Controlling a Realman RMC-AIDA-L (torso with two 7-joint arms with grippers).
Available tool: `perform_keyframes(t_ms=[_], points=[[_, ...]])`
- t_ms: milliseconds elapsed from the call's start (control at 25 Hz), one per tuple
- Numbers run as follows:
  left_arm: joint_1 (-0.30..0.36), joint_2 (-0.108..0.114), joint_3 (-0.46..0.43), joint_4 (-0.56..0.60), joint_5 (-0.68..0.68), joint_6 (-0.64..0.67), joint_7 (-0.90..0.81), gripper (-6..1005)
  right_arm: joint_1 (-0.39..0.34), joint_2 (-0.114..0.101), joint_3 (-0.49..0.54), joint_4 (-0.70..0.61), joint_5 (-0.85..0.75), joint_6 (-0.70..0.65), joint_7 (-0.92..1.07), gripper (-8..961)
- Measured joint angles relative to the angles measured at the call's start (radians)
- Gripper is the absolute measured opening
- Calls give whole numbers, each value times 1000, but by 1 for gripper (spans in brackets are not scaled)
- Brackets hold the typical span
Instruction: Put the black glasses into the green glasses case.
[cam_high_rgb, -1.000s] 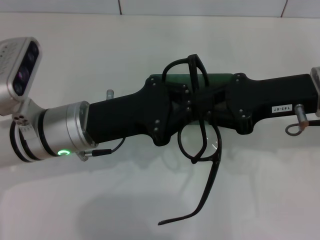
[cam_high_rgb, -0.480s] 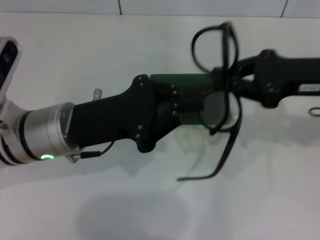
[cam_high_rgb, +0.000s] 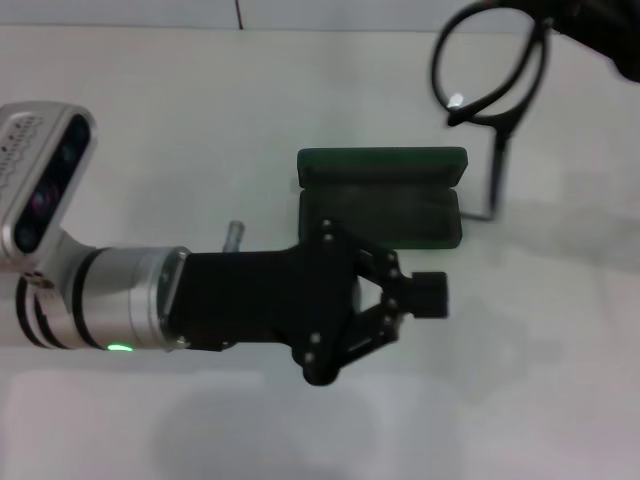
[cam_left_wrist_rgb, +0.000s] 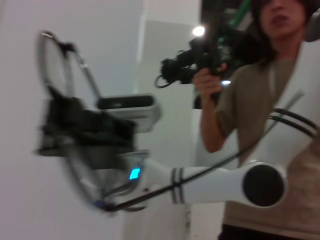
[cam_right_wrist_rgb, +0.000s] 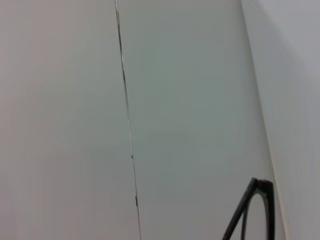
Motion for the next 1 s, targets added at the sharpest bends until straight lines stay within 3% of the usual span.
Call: perform_keyframes(t_ms=[200,440,1000], points=[[1,-6,70,-8,-119,6,30,36,76,-1,-127,140,-15,89,-59,102],[28,-4,75,-22,-213,0,24,36,125,4,-271,249,-16,195,-120,102],[28,0,67,-64,-266,-96,-76,36,131,0,-335,255,-36,224,-114,102]])
